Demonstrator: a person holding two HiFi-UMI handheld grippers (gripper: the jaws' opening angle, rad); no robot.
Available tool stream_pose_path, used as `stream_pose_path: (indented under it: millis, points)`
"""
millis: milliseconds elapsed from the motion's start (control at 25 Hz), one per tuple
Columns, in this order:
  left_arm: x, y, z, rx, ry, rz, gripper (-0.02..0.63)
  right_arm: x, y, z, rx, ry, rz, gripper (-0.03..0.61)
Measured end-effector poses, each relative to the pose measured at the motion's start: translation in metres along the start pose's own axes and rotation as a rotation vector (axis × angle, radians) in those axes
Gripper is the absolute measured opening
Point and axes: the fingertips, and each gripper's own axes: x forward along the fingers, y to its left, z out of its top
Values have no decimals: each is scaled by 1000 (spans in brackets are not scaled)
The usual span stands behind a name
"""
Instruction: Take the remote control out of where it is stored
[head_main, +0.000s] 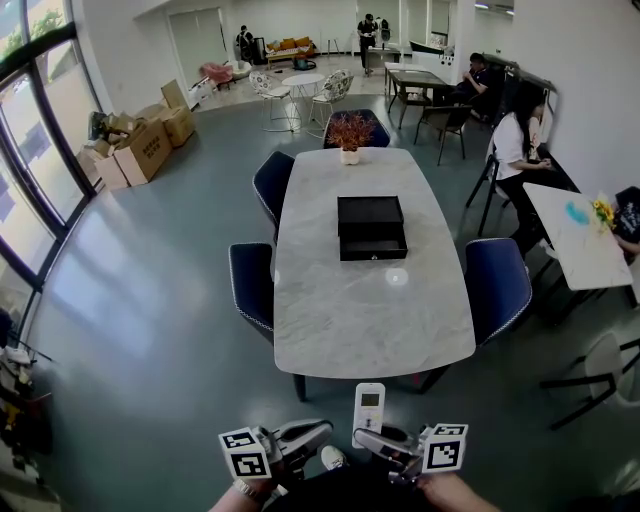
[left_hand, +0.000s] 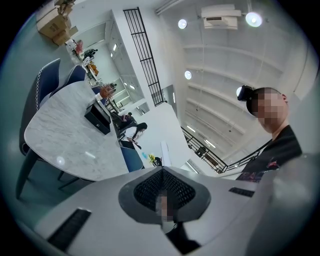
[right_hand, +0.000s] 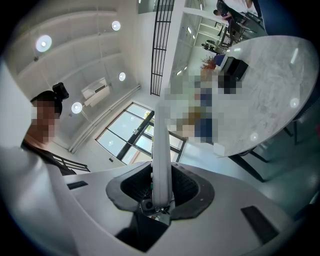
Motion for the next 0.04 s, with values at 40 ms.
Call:
stream_pose_path:
  millis: [40]
  points:
    - [0, 0, 0, 0, 0, 0, 6, 0, 0, 0, 0, 0, 0, 117]
